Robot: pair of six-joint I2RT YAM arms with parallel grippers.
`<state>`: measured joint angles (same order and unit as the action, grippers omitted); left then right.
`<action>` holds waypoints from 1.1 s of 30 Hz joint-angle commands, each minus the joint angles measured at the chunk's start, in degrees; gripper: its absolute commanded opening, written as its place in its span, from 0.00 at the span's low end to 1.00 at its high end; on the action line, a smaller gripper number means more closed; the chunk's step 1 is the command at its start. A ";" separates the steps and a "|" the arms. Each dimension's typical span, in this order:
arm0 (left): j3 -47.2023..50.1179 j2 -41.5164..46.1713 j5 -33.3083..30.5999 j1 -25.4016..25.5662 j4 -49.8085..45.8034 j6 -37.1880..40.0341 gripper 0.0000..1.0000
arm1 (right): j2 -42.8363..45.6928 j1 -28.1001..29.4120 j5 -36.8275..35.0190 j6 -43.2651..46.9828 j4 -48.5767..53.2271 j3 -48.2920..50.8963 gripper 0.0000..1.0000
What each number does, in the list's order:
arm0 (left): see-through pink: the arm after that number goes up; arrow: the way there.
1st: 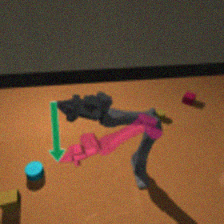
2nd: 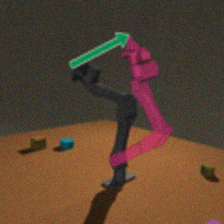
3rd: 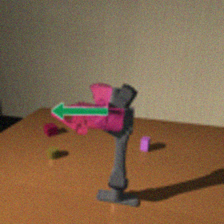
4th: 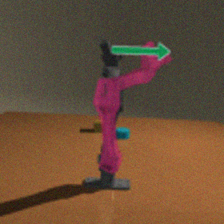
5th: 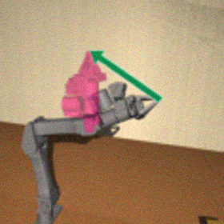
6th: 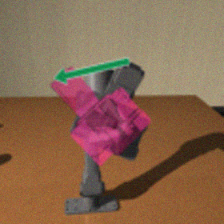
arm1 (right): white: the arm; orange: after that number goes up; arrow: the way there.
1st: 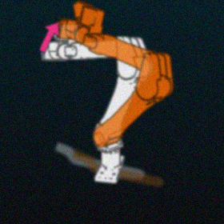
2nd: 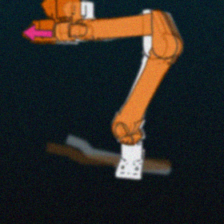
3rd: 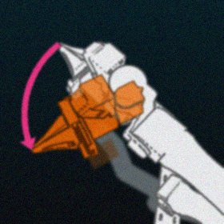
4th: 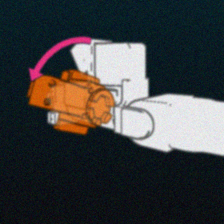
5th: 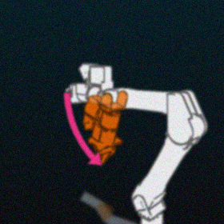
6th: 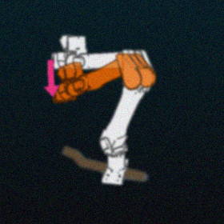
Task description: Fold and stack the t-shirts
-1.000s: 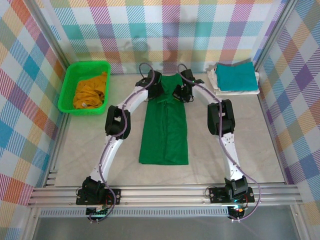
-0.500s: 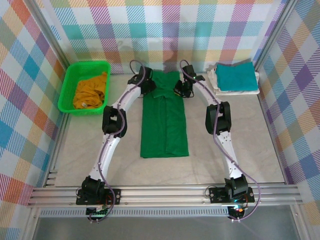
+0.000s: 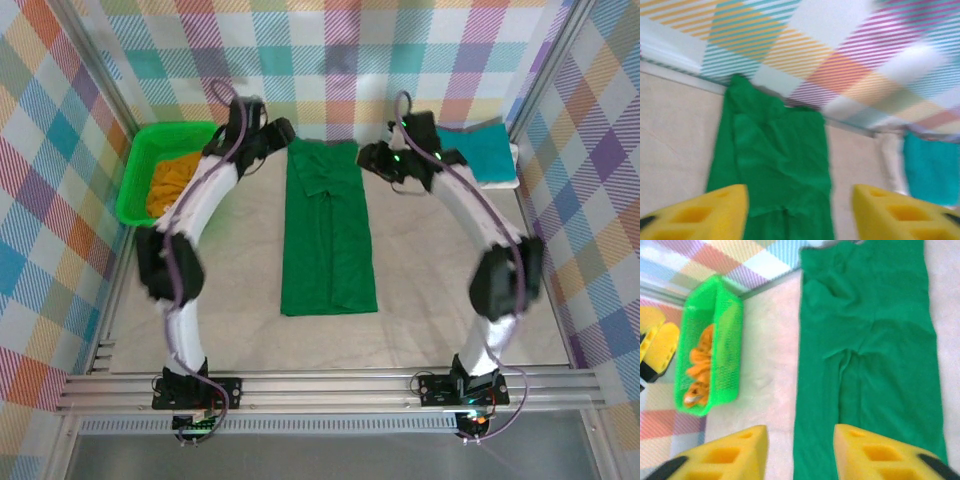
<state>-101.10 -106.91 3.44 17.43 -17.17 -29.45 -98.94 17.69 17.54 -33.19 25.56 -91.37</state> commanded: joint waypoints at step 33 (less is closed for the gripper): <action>65.18 29.62 12.56 14.08 -2.20 -9.86 0.50 | 21.94 0.61 18.42 -5.19 -18.83 63.52 0.45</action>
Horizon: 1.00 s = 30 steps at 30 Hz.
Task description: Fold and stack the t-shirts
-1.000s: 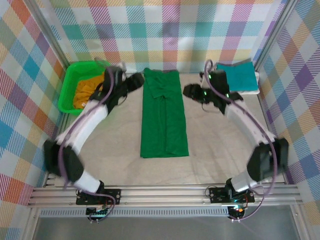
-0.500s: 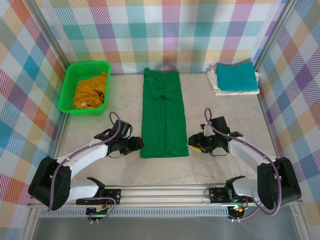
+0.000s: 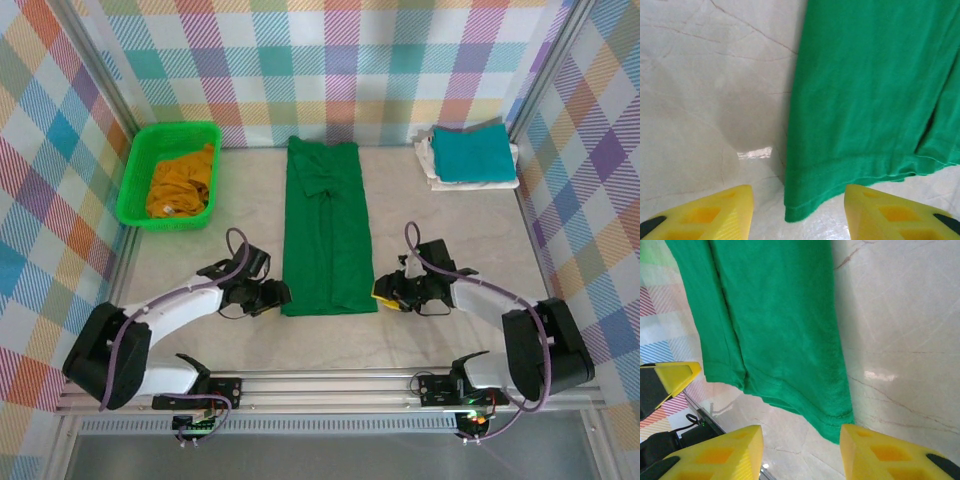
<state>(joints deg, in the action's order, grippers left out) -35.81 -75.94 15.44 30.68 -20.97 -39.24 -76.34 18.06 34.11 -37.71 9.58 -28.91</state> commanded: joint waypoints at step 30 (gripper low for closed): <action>-2.68 -7.25 -4.41 5.31 2.27 -1.71 0.31 | -7.29 1.08 1.87 -3.93 -8.24 1.36 0.46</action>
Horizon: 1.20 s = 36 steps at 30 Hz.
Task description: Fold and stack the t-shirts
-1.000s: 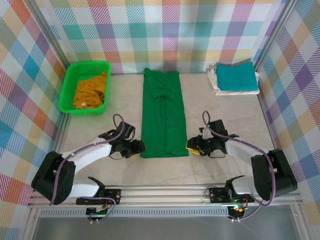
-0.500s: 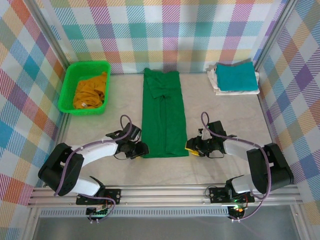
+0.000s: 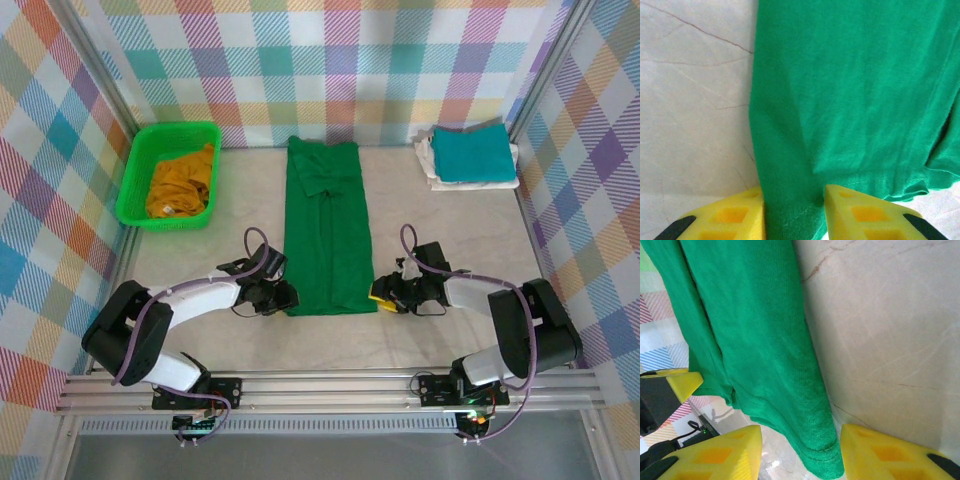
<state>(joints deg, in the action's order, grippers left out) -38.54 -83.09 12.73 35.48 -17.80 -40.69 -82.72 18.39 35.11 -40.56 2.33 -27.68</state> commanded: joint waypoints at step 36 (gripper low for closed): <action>1.10 2.63 -5.78 0.54 -2.41 -1.08 0.00 | -1.75 6.74 -3.52 -4.43 2.58 -4.10 0.15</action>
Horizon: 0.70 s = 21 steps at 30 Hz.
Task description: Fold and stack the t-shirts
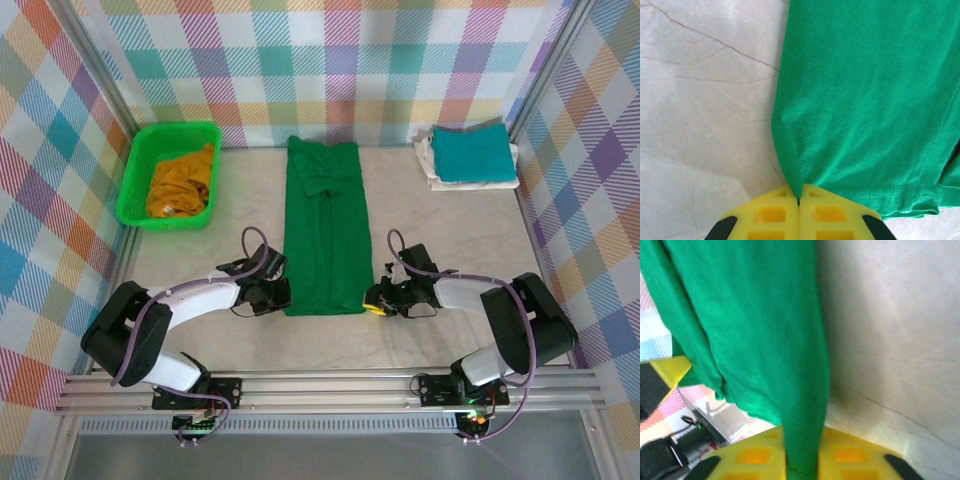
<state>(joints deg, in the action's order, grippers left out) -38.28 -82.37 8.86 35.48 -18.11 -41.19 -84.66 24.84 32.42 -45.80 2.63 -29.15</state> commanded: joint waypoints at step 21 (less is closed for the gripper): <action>10.24 19.28 -1.59 9.30 -10.03 -6.22 0.00 | 17.38 8.43 -3.45 -2.64 11.87 7.41 0.00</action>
<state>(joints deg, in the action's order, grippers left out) -28.84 -68.01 7.86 42.81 -21.76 -44.31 -72.29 31.97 30.92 -46.57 9.17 -23.11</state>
